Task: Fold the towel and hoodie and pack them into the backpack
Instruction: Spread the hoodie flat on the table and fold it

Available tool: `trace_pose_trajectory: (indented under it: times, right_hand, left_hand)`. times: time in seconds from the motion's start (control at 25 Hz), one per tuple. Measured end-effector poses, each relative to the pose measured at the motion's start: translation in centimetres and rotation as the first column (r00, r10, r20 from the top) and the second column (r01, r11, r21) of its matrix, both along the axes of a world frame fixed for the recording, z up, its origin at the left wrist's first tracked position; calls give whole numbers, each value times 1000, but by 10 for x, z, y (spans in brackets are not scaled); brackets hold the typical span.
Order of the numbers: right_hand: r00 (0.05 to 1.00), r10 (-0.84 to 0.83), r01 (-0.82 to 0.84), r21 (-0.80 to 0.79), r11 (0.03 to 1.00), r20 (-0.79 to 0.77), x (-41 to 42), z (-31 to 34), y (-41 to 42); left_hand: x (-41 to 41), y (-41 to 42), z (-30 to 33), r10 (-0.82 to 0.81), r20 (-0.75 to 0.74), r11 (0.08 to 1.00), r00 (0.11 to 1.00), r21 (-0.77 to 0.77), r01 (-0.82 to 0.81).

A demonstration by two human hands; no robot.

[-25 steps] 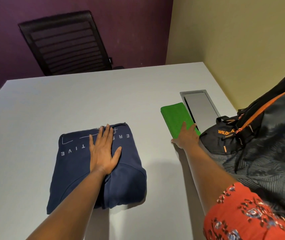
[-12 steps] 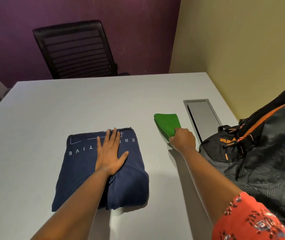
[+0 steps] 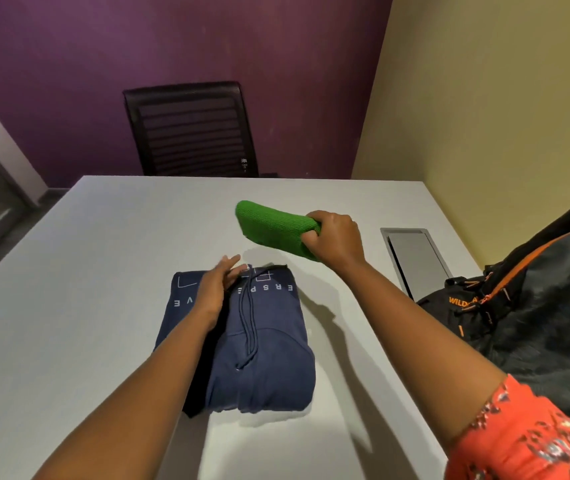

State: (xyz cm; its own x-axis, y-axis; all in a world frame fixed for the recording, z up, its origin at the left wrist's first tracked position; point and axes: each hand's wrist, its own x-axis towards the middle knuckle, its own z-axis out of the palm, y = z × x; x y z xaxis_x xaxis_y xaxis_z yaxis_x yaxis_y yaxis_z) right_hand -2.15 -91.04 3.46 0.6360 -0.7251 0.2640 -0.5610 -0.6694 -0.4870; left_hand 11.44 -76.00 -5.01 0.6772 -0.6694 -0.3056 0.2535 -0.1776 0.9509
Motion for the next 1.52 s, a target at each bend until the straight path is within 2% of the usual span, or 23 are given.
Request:
trace_pose_trajectory:
  times: [0.08,0.16,0.2,0.28,0.36,0.52,0.64,0.68,0.72,0.76,0.8,0.84,0.88,0.92,0.96,1.04,1.16,1.24,1.36,1.44,1.52]
  right_hand:
    - [986,152,-147,-65,987,75,6,3,20]
    - [942,324,-315,-99,944,89,8,-3,38]
    - [913,403,-395,-107,913,70,7,-8,45]
    - [843,538,-529,-159,834,16,4,-26,54]
    - [803,595,-595,-128,793,-43,-2,-43,58]
    - [796,590,-585,73,807,-137,-15,-61,58]
    - [733,598,-575,176,799,-324,-27,-66,58]
    - [742,578,-542,202,816,-339,-31,-69,59]
    - [793,533,-489,214,846,-295,-34,-71,61]
    - [865,462,-421,217,881,-196,-36,-71,63]
    - [923,375,-351,220,910,-81,-35,-72,66]
    - [949,316,-308,223,925,-1,-33,-71,69]
    - [954,301,-295,226,928,9,-29,-70,70]
    - [946,321,-304,242,921,-33,-25,-70,71]
    - [928,357,-318,273,908,-109,-22,-70,73]
    - [857,424,-327,326,887,-294,-16,-73,76]
    - [757,472,-356,322,878,-451,-14,-83,80]
    - [744,497,-360,359,861,-446,-13,-88,80]
    - [808,487,-321,446,836,-332,-10,-85,76]
    - [858,423,-250,484,839,-291,-8,-84,70]
    - [882,344,-121,552,825,-322,-6,-89,68]
  left_hand:
    - [11,18,12,69,-207,993,976,-78,-87]
    - [24,37,16,59,-418,975,907,-170,-142]
    - [30,45,17,68,-481,964,874,-193,-181]
    - [34,58,17,137,-510,957,849,-152,-246]
    - [34,68,15,185,-396,968,899,-81,-236]
    - [26,80,-1,205,-185,976,961,-31,-214]
    - [18,88,-14,182,-27,969,983,172,-175]
    - [16,90,-14,176,23,958,984,226,-177]
    - [13,91,-13,169,119,938,978,285,-196]
    - [8,92,-11,146,281,909,948,340,-241]
    - [3,93,-10,108,485,883,868,354,-307]
    - [-4,93,-9,47,680,880,732,319,-353]
    - [-12,92,-9,-45,811,899,584,288,-329]
    - [-18,89,-10,-179,866,917,467,319,-240]
    - [-22,85,-11,-323,866,909,382,396,-129]
    - [-26,79,-19,-558,782,814,278,582,-2]
    - [-28,77,-37,-687,681,704,255,710,0]
    - [-31,79,-43,-713,647,674,269,739,11]
    - [-29,78,-43,-721,626,667,296,744,50]
    - [-29,77,-43,-732,617,655,290,754,51]
    - [-28,77,-45,-741,614,645,272,763,34]
